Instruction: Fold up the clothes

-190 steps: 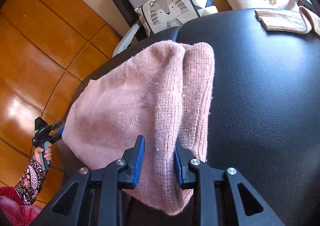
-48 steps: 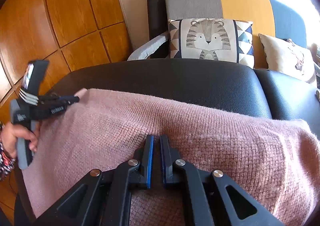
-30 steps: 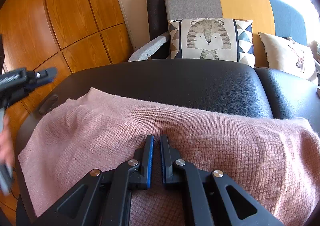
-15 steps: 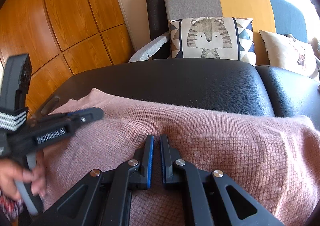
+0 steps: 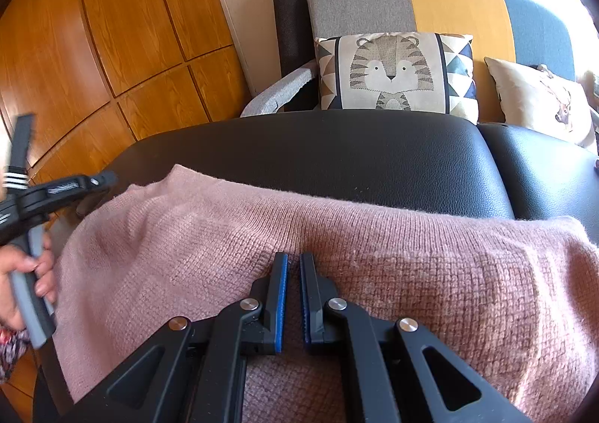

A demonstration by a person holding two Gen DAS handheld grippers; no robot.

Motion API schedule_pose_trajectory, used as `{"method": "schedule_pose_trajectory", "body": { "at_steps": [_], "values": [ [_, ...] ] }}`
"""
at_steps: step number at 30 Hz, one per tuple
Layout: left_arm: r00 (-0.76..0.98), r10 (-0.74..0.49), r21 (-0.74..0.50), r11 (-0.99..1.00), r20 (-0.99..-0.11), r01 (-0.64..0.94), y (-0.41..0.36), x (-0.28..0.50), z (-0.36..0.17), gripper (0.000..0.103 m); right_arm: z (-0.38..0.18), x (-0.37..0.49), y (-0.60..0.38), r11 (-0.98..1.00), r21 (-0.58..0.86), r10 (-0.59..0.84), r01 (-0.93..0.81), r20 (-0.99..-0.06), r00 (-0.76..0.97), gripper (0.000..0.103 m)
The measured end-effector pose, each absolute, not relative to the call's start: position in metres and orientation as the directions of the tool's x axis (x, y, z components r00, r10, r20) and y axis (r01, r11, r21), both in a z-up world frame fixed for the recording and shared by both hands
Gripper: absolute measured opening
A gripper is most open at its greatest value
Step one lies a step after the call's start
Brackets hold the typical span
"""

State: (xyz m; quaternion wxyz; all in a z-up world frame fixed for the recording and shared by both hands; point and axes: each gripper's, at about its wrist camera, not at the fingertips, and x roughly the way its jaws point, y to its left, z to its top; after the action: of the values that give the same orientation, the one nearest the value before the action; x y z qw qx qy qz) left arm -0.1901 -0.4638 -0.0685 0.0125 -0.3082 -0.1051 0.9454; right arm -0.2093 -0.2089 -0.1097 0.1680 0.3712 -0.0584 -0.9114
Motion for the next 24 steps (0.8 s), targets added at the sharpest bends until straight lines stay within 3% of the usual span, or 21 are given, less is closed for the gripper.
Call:
{"method": "schedule_pose_trajectory", "body": {
  "at_steps": [6,9,14,20,22,24],
  "values": [
    [-0.737,0.317,-0.209,-0.948,-0.597,-0.239,-0.343,-0.178,-0.076,0.014,-0.108,-0.211,-0.208,-0.934,0.243,-0.358,0.263,-0.656,-0.665,0.004],
    [-0.700,0.318,-0.236,-0.948,-0.639,-0.215,-0.327,-0.190,-0.099,0.014,-0.107,-0.211,-0.207,-0.931,0.252,-0.365,0.263,-0.654,-0.663,0.004],
    [-0.662,0.413,-0.420,-0.893,-0.626,-0.160,-0.360,-0.192,-0.121,0.014,-0.106,-0.212,-0.205,-0.925,0.270,-0.380,0.267,-0.650,-0.658,0.004],
    [-0.681,0.371,-0.352,-0.919,-0.631,-0.175,-0.346,-0.201,-0.122,0.014,-0.092,-0.212,-0.184,-0.898,0.377,-0.428,0.225,-0.633,-0.645,0.008],
    [-0.682,0.372,-0.353,-0.919,-0.629,-0.176,-0.344,-0.207,-0.123,0.014,-0.080,-0.205,-0.169,-0.908,0.372,-0.395,0.191,-0.616,-0.681,0.017],
    [-0.683,0.373,-0.355,-0.918,-0.627,-0.176,-0.349,-0.202,-0.122,0.014,-0.077,-0.206,-0.157,-0.927,0.331,-0.359,0.175,-0.650,-0.670,0.017]
  ]
}}
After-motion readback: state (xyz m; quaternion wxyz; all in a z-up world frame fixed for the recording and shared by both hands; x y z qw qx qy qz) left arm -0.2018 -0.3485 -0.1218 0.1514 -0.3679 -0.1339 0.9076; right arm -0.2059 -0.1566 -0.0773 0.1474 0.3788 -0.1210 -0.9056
